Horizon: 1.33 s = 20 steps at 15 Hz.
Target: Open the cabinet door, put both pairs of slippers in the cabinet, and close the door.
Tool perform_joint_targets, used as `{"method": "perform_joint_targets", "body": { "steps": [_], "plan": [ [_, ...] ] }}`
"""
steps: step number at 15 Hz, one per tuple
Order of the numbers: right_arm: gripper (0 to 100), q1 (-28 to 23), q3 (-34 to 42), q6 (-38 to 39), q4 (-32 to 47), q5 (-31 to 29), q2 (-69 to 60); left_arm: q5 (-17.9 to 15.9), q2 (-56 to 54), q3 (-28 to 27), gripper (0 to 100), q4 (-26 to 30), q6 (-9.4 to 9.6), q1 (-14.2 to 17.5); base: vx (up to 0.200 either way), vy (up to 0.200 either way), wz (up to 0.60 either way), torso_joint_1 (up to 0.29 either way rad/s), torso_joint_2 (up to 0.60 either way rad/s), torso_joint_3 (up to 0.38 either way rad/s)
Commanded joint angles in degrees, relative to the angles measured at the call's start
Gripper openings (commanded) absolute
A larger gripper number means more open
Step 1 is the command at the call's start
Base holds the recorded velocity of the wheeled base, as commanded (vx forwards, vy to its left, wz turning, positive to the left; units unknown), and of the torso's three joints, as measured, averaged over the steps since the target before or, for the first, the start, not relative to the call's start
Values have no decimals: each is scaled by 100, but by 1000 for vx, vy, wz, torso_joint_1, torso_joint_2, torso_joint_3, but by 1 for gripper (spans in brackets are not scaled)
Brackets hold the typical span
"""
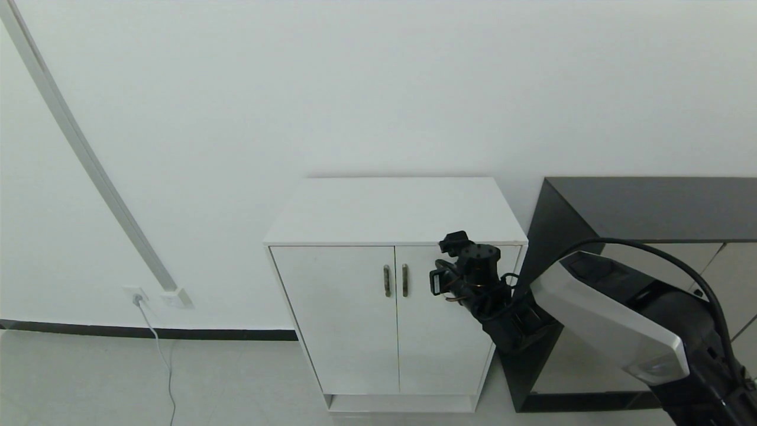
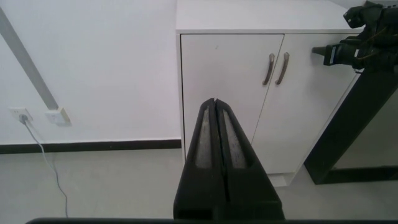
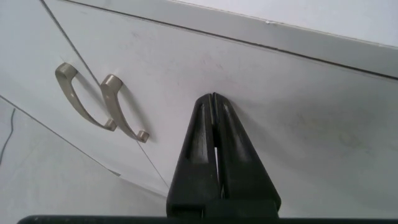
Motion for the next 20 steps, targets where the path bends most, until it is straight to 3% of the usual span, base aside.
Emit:
{"method": "perform_joint_targets", "body": {
  "steps": [1,7,16,20],
  "plan": [
    [0,-2,-92,2,26,-1,51,1,-1,1,0,2,-2,1,0,0,0,0,0,0],
    [0,60,612,2,-185,-1,-362,10,-1,1,0,2,-11,1,0,0,0,0,0,0],
    [0,-19,3881,-7,-1670,-212,-2199,1,-1,1,0,2,-2,1,0,0,0,0,0,0],
    [0,-432,4988,-104,-1846,-414,-3174,10,-1,1,0,2,-11,1,0,0,0,0,0,0]
  ]
}}
